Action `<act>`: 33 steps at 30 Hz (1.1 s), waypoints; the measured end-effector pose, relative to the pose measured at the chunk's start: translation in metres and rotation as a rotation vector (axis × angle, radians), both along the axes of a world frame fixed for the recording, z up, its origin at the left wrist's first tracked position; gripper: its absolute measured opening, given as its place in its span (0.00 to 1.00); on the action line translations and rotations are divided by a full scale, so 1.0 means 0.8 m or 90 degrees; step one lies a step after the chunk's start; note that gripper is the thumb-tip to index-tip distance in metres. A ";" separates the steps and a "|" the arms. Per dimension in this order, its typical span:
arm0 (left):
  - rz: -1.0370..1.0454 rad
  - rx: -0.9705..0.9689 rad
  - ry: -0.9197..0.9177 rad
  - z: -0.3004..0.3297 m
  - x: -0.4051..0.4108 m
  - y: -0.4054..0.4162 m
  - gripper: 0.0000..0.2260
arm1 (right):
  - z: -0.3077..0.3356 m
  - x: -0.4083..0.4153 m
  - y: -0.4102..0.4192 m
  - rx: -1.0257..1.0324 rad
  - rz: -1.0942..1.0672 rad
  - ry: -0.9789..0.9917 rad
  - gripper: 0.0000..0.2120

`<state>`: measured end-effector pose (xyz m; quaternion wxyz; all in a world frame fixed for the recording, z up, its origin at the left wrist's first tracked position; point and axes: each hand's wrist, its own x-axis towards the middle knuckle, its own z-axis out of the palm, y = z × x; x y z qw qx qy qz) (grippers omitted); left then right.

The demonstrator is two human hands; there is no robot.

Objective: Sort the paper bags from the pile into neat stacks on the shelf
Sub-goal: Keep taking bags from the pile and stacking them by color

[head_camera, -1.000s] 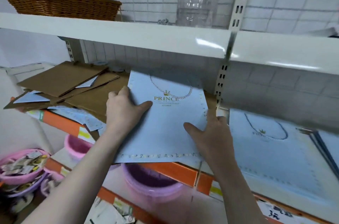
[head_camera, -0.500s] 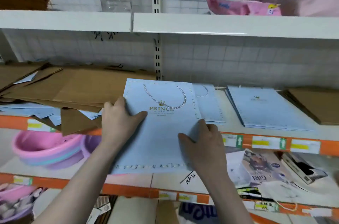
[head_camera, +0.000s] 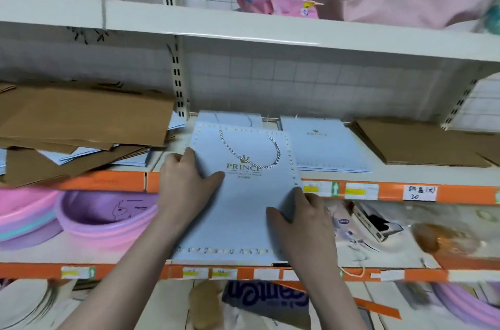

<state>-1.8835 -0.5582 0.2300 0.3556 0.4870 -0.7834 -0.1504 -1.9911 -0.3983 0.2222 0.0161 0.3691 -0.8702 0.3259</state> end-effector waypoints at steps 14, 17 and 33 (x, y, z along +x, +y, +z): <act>-0.014 0.043 0.005 0.001 -0.300 0.036 0.21 | 0.009 -0.305 0.030 0.036 0.028 0.069 0.17; 0.005 0.054 -0.016 0.001 -0.338 0.032 0.21 | 0.008 -0.348 0.024 0.055 0.064 0.044 0.22; 0.009 0.089 -0.142 -0.029 -0.385 -0.043 0.16 | -0.013 -0.402 -0.055 0.180 0.073 0.046 0.22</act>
